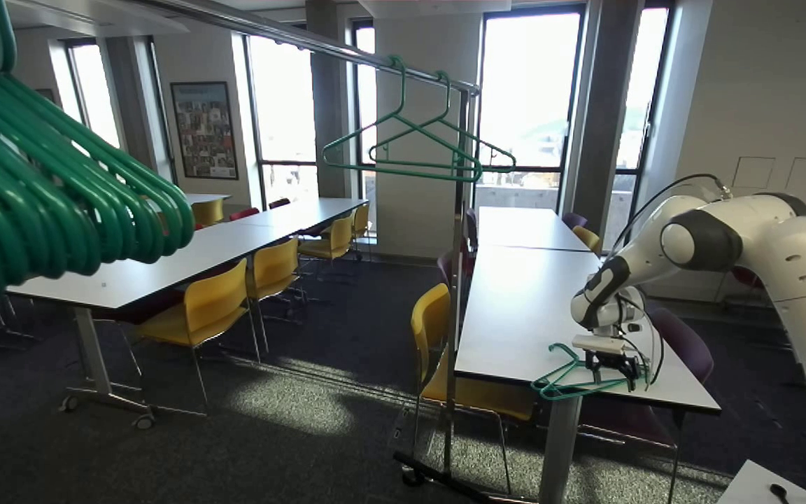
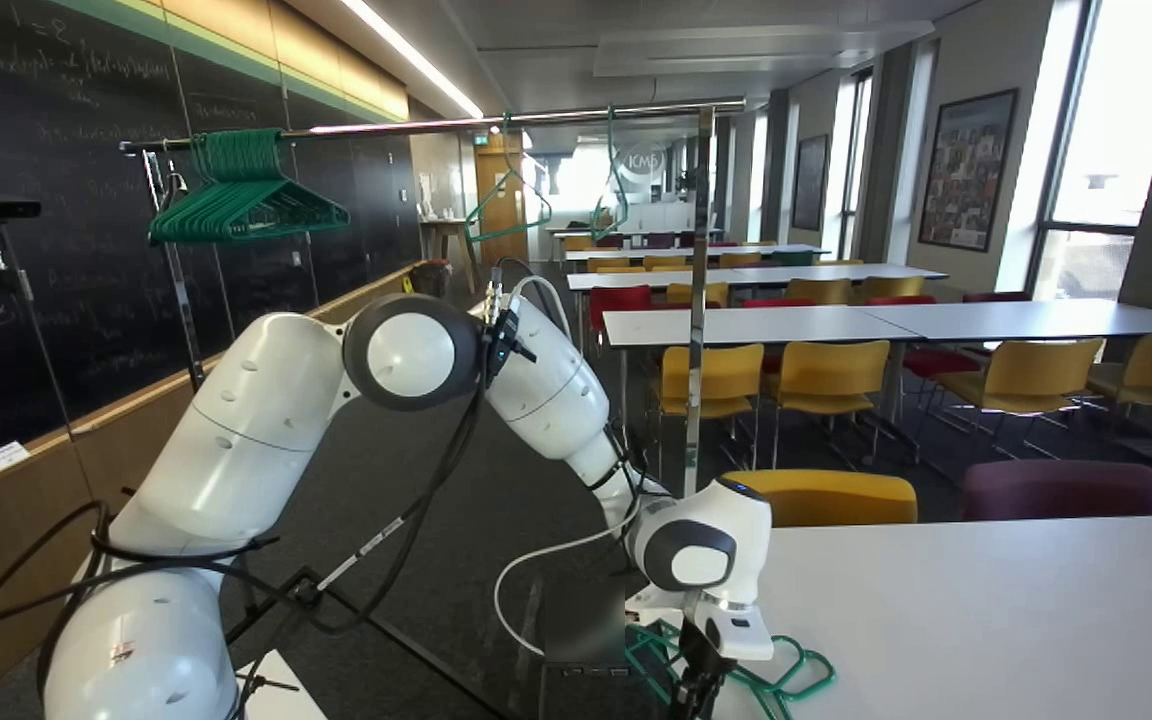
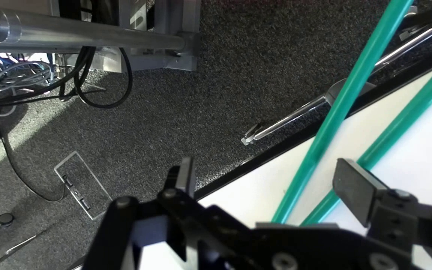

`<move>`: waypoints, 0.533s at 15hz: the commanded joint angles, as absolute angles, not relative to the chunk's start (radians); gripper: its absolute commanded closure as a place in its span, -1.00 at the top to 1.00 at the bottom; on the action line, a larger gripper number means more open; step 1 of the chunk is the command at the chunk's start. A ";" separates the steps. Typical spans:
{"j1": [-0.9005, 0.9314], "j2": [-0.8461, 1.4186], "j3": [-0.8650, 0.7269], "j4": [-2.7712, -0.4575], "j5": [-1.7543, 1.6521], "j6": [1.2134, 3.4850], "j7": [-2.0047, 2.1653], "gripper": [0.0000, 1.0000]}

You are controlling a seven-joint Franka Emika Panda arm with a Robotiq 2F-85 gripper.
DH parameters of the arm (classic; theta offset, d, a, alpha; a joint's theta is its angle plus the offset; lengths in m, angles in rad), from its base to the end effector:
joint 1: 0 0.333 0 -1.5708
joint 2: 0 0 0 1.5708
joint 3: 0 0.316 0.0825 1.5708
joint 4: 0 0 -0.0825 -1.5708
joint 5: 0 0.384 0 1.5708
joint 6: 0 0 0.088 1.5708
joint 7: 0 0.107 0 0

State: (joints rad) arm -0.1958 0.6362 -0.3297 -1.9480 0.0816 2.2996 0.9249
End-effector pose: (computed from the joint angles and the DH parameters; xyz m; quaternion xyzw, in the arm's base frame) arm 0.5092 -0.2939 0.1471 0.7320 -0.6661 -0.1060 0.0959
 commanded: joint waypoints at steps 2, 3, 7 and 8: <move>-0.198 0.640 -0.340 -1.961 0.082 2.303 0.920 1.00; -0.199 0.641 -0.341 -1.960 0.083 2.302 0.921 1.00; -0.200 0.642 -0.345 -1.960 0.080 2.307 0.920 0.47; -0.200 0.642 -0.345 -1.961 0.080 2.308 0.919 0.35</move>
State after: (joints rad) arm -0.1981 0.6490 -0.3379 -1.9486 0.0818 2.2996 0.9249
